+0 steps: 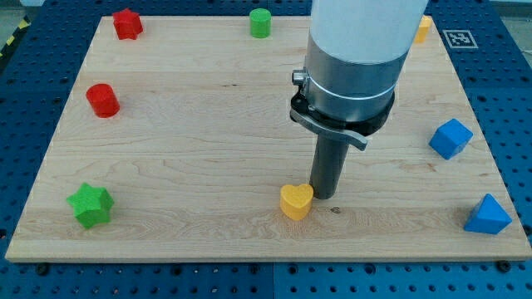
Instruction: Slightly push the cube to the center right
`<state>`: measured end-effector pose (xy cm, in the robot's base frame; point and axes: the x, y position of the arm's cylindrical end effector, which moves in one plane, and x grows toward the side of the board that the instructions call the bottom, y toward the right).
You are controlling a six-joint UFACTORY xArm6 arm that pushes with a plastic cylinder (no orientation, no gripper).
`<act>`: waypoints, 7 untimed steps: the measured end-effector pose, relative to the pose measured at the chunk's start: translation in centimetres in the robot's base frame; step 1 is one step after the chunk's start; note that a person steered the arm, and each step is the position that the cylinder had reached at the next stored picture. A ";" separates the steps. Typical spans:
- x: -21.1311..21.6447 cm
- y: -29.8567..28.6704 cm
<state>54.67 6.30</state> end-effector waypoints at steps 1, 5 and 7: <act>0.0 -0.4; -4.4 2.5; -4.5 15.0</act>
<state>50.21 21.31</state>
